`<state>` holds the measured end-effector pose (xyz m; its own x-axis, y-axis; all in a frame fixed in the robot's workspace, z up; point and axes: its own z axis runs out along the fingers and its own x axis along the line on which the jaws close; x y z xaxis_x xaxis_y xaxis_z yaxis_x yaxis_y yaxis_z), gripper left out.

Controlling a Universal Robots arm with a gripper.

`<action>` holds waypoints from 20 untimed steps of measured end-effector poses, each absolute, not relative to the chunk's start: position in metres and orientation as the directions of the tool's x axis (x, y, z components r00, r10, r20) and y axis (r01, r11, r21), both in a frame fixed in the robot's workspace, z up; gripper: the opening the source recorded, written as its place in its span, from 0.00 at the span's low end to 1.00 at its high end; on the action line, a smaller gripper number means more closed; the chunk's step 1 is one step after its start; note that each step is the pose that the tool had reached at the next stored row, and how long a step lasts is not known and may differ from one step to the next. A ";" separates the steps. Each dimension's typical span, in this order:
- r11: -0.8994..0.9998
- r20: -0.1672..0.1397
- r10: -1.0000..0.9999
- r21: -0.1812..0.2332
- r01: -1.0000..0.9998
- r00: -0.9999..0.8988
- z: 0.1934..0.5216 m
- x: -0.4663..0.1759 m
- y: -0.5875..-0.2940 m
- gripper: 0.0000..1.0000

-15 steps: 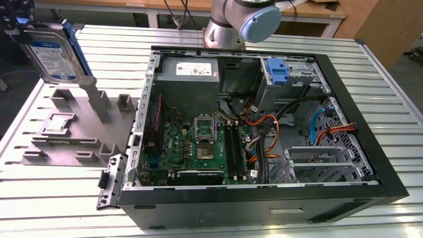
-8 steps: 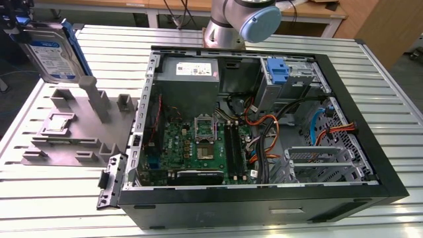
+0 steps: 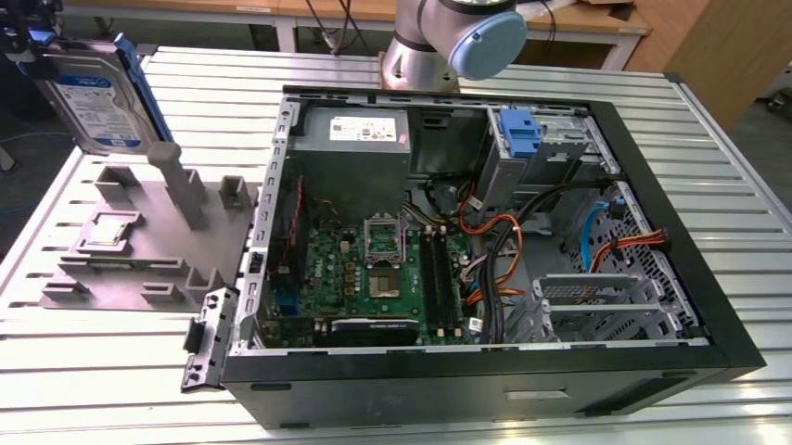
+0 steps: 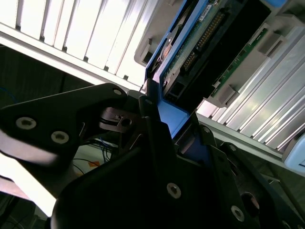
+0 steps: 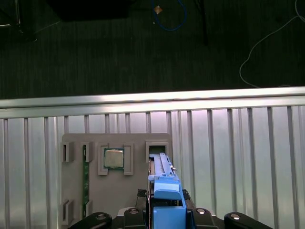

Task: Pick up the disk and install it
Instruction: 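Pick up the disk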

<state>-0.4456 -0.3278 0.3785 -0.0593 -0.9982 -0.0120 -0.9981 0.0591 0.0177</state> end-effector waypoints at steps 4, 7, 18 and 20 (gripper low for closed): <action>0.059 -0.012 -0.998 0.018 -0.998 -0.059 0.379 -0.446 -0.328 0.36; 0.059 -0.012 -0.998 0.018 -0.998 -0.059 0.380 -0.446 -0.328 0.36; 0.059 -0.012 -0.998 0.018 -0.998 -0.059 0.385 -0.446 -0.328 0.36; 0.059 -0.012 -0.998 0.018 -0.998 -0.059 0.385 -0.446 -0.328 0.36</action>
<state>-0.4456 -0.3278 0.3849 -0.0593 -0.9982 -0.0120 -0.9981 0.0591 0.0176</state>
